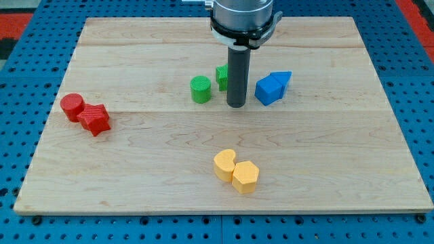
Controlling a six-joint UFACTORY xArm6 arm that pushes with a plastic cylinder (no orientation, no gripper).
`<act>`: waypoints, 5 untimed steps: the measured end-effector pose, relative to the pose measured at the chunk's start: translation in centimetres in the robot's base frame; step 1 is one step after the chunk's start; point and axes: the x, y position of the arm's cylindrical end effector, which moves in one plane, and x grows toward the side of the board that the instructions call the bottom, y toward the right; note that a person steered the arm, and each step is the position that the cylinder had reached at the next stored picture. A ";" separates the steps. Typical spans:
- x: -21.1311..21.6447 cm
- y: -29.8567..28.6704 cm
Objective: Nudge the green circle and green star right a bit
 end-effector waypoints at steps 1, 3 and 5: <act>1.6 -5.9; -3.9 -4.1; -5.3 -1.8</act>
